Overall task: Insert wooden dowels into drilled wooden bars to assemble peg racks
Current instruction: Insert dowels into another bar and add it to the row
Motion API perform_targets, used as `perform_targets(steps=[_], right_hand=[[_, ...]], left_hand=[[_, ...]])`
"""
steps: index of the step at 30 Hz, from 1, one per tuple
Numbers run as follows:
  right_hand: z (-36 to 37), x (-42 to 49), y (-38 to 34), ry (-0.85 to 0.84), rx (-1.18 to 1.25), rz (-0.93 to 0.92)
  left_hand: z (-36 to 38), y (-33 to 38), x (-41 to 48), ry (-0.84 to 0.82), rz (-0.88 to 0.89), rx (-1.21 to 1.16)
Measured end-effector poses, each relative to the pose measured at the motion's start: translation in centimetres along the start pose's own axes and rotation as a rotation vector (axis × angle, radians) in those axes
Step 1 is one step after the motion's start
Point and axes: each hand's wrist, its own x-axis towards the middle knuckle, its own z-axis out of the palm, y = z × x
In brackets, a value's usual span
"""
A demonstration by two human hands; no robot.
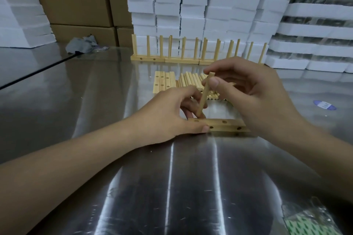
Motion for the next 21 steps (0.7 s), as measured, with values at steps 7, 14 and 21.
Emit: perform_targets(steps=[7,14,21], right_hand=[[0.1,-0.1,0.2,-0.065,-0.004,0.009],[0.4,-0.2,0.3,-0.066,-0.011,0.016],[0.0,0.0,0.3,-0.065,-0.02,-0.016]], left_hand=[[-1.3,0.0,0.0,-0.12,0.02,0.021],[-1.3,-0.2,0.2,-0.102,0.014,0.033],[-1.5,-0.3,0.2,-0.108,0.007,0.011]])
